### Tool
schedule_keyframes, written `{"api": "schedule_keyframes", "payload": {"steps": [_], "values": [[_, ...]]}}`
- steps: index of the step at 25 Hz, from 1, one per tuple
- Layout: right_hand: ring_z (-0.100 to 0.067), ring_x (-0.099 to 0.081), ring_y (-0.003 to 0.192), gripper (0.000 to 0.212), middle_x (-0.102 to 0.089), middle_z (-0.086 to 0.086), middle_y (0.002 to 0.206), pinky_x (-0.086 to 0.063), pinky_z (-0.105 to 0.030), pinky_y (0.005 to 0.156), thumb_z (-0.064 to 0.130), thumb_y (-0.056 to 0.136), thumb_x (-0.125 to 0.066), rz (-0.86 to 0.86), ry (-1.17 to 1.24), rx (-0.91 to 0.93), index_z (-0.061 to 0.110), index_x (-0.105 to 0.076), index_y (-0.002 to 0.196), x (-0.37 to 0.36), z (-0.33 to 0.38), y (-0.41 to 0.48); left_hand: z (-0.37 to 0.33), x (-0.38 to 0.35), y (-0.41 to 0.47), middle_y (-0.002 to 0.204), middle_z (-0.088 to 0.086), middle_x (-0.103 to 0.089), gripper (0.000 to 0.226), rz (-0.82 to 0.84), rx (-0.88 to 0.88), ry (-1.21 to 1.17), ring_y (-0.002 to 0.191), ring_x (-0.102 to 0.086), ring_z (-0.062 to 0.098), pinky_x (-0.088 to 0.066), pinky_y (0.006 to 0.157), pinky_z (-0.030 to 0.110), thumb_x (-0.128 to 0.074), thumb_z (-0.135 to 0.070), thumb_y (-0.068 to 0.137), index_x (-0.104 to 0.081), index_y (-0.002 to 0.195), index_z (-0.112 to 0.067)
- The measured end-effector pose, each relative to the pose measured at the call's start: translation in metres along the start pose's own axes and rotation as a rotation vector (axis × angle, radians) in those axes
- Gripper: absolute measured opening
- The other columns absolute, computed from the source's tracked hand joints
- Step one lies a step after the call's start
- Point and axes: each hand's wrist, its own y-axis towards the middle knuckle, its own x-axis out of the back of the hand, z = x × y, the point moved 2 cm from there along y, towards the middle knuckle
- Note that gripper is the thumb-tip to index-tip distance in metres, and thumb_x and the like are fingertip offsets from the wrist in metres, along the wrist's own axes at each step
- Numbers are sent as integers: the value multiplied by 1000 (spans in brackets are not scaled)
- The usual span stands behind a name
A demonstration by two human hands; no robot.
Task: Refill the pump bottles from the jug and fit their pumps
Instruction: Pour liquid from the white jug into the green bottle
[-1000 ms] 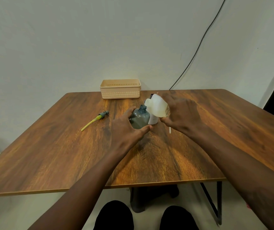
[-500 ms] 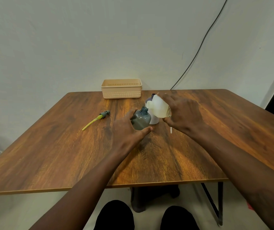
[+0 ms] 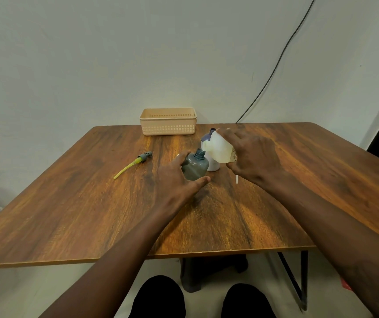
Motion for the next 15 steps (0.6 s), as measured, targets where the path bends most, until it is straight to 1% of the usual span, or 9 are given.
{"api": "schedule_keyframes", "payload": {"steps": [1,4,7,8,9,10,11,13,15], "values": [[-33,-71,99,88,-72,-10,124,-58,-39,71,26,59,-95,2,0,-2,17,-58,138,0,0,0,0,0,0,129,1,-68,94,2,-2,3,113,-63,13,-53,94,32,-81,-67,72,-48,151,-27],[-33,-71,100,88,-72,-10,124,-58,-39,71,27,59,-96,0,0,-1,17,-58,138,-1,1,0,0,-1,-2,131,2,-67,95,20,-1,-5,113,-62,13,-48,90,24,-82,-65,73,-47,152,-25],[-34,-71,101,89,-72,-10,124,-58,-39,72,26,58,-96,1,0,2,16,-58,137,-3,0,0,1,0,-2,132,1,-67,94,28,3,-6,114,-61,12,-46,89,22,-82,-65,73,-48,152,-26],[-34,-71,101,88,-72,-10,125,-58,-39,72,26,59,-96,3,-5,2,17,-58,138,-3,-1,0,1,0,-2,132,1,-67,94,33,6,-11,113,-60,11,-46,89,19,-82,-64,73,-48,152,-25],[-33,-71,101,88,-72,-9,125,-57,-38,72,25,59,-95,3,-9,0,17,-58,138,-3,-1,0,1,0,-2,133,2,-66,94,40,8,-18,112,-59,9,-43,85,13,-83,-62,74,-48,152,-24],[-33,-71,102,87,-71,-9,125,-57,-38,72,25,60,-95,1,-10,-1,18,-57,139,-3,-1,0,1,0,-2,133,2,-66,93,46,9,-23,110,-56,7,-37,81,5,-84,-61,74,-48,152,-23],[-33,-71,102,87,-71,-9,125,-57,-38,73,25,60,-94,1,-8,-3,18,-57,139,-4,-2,0,1,1,-2,133,2,-65,93,50,8,-25,107,-53,4,-33,76,2,-84,-60,74,-49,151,-22],[-34,-70,104,87,-71,-10,126,-59,-41,76,26,61,-94,8,13,-6,17,-57,140,-4,-3,-1,1,0,-2,133,2,-65,92,57,9,-29,106,-51,3,-33,74,2,-84,-59,74,-48,151,-22],[-35,-69,106,88,-70,-11,128,-60,-44,78,26,62,-94,15,27,-6,17,-56,141,-5,-4,-1,3,-1,-3,134,3,-65,93,60,12,-36,110,-57,9,-37,80,9,-84,-60,74,-47,152,-23]]}}
